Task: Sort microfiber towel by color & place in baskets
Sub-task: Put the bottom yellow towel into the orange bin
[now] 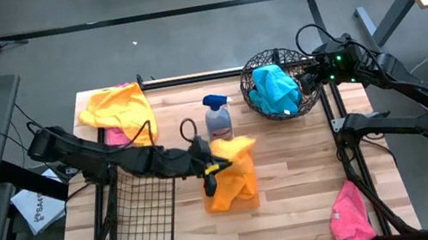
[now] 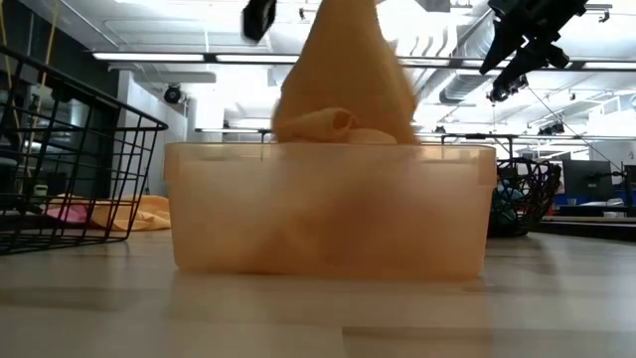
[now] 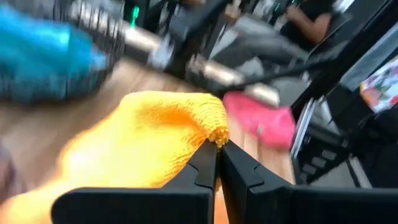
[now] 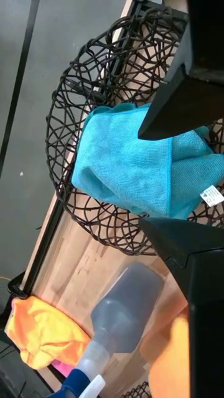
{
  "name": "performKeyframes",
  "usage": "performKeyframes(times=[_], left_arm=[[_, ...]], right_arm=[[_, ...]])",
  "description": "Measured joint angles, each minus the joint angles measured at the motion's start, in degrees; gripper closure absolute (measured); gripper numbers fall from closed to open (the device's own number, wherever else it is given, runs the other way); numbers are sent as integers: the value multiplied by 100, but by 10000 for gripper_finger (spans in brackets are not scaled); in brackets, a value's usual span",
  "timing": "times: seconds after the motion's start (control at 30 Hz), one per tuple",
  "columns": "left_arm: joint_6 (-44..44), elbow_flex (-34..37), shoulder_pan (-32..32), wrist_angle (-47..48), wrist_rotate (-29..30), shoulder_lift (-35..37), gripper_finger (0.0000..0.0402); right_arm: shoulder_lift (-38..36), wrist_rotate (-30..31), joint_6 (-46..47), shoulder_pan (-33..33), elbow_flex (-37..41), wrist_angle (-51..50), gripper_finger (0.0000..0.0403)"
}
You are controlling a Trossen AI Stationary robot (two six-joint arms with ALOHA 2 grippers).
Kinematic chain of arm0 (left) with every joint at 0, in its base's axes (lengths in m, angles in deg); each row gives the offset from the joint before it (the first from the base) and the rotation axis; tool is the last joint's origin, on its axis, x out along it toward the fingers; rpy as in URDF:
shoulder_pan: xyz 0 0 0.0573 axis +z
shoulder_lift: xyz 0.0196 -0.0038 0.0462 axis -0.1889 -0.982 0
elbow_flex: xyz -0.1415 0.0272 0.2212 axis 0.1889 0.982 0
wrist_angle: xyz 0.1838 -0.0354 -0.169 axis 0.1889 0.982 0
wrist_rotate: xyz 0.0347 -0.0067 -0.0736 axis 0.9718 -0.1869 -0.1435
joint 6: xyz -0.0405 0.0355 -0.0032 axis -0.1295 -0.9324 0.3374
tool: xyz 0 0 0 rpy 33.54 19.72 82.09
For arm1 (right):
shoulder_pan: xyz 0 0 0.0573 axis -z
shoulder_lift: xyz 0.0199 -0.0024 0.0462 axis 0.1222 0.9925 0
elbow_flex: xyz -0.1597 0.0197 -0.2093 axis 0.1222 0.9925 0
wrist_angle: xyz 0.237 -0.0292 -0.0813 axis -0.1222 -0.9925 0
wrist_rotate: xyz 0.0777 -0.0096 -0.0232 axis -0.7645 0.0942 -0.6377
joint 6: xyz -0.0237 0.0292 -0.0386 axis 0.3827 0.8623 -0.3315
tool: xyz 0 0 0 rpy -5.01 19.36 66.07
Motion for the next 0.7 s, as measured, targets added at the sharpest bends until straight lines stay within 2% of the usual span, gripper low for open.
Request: performKeyframes(times=[0.17,0.3,0.47,0.57,0.7], left_arm=[[729,504,-166,1,-67,0,401],[989,536,-126,246,-724,-42,401],[1012,512,358,180,-1526,-279,401],[775,271,610,153,-1827,-496,401],[-101,-201,692,-270,-2092,-796,401]], right_arm=[[0,40,8,0,0,0,191],[0,105,42,0,0,0,191],[2,120,40,0,0,0,191],[2,184,44,0,0,1,191],[4,276,33,0,0,3,191]])
